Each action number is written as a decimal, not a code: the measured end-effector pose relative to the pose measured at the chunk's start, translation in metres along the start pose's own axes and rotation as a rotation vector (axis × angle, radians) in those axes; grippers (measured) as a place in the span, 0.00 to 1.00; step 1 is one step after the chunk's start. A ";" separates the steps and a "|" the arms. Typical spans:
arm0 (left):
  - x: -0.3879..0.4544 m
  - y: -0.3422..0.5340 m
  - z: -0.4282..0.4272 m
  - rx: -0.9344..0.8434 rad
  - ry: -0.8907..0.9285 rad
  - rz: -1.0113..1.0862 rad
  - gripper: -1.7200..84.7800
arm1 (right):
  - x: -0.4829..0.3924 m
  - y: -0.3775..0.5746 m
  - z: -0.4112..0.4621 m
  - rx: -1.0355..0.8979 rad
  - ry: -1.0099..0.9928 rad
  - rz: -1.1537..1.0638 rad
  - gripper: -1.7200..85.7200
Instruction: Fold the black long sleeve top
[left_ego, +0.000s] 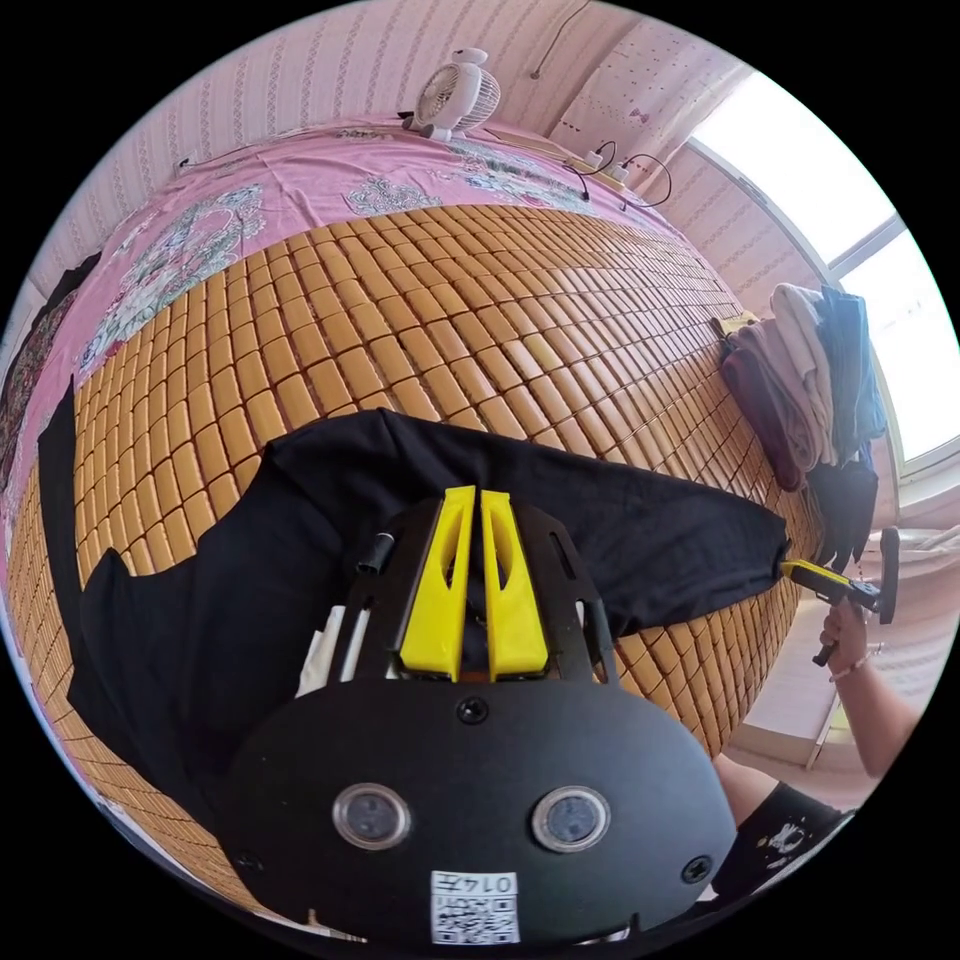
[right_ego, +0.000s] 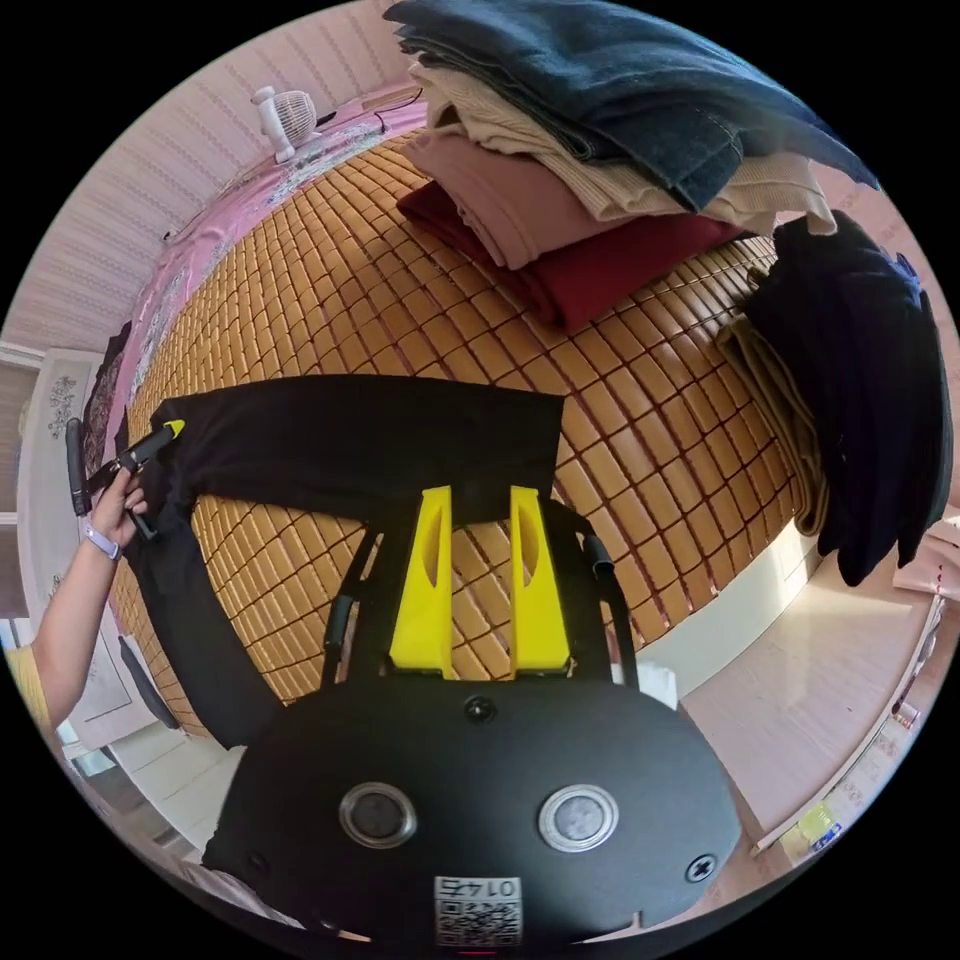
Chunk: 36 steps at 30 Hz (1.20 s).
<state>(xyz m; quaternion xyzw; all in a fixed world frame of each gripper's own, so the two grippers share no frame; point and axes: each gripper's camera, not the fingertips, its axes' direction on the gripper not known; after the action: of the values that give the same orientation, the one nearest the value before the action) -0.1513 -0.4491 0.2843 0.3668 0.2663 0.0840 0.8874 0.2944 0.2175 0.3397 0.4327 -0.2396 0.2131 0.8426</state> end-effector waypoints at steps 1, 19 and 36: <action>0.002 0.001 -0.005 0.004 -0.006 0.002 0.01 | 0.002 -0.003 0.008 -0.009 0.013 0.018 0.10; 0.023 -0.006 -0.096 -0.026 0.012 0.057 0.09 | 0.047 0.030 0.104 -0.009 -0.009 0.124 0.01; -0.047 0.229 -0.328 0.010 -0.032 -0.292 0.08 | -0.191 -0.025 0.222 0.018 -0.110 -0.650 0.02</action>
<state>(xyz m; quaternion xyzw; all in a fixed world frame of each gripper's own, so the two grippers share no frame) -0.3558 -0.1021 0.2700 0.3299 0.3031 -0.0533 0.8924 0.1080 -0.0096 0.3246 0.5048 -0.1323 -0.0885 0.8484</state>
